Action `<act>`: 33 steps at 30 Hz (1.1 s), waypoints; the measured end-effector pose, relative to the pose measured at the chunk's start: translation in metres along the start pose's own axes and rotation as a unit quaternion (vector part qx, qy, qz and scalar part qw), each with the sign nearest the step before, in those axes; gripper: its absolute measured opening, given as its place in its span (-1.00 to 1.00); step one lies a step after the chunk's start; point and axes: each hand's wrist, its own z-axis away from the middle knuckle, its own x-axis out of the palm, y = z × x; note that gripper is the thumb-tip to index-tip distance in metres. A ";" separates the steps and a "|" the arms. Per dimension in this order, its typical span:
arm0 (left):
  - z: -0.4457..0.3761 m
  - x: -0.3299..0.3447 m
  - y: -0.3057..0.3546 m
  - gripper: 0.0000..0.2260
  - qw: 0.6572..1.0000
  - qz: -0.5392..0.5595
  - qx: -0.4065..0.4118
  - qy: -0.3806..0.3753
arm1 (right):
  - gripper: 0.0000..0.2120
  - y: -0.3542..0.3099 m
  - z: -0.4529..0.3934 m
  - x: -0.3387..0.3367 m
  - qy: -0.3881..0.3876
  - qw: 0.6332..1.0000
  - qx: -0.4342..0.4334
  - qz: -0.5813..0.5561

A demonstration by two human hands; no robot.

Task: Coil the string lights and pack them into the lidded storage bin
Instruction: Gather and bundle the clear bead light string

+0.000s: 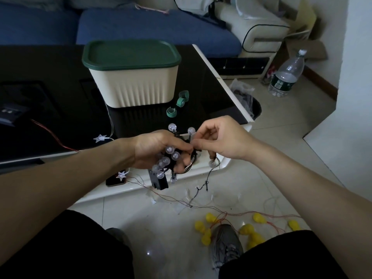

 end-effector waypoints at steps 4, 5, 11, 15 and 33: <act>-0.006 -0.002 0.000 -0.73 0.997 0.075 0.021 0.025 | -0.89 -0.002 -0.003 0.004 0.035 0.998 -0.003 0.042; -0.005 -0.002 0.001 -0.74 0.996 0.080 0.021 0.026 | -0.89 -0.003 -0.004 0.005 0.039 0.998 -0.002 0.056; 0.004 -0.015 0.008 -0.92 0.989 0.137 0.048 0.034 | -0.42 -0.002 -0.006 -0.001 0.004 0.988 0.113 0.101; 0.005 -0.025 0.012 -0.87 0.961 0.231 0.123 0.087 | -0.59 0.006 -0.002 -0.008 -0.087 0.978 0.174 0.072; 0.003 -0.008 0.002 -0.58 0.993 0.024 0.056 0.102 | -0.66 -0.036 -0.002 0.030 -0.113 0.974 -0.032 0.194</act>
